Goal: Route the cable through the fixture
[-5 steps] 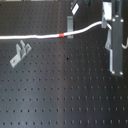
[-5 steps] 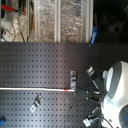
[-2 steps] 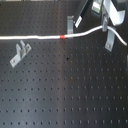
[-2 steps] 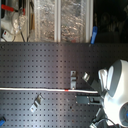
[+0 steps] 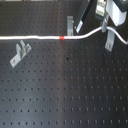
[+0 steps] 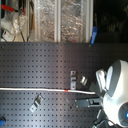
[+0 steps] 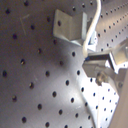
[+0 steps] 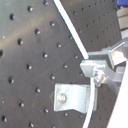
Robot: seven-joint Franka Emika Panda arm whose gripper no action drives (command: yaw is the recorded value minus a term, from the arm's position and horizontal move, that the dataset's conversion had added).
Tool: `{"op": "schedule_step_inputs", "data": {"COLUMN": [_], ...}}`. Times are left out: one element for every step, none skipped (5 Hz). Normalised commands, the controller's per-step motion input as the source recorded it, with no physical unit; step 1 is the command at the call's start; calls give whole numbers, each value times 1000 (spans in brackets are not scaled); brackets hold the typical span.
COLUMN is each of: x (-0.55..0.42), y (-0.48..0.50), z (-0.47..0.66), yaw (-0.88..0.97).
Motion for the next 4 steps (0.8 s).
{"op": "schedule_step_inputs", "data": {"x": [-137, -149, -162, -196], "y": [381, 323, 185, -87], "z": [250, 245, 169, -31], "yaw": [-303, -337, -343, -177]}}
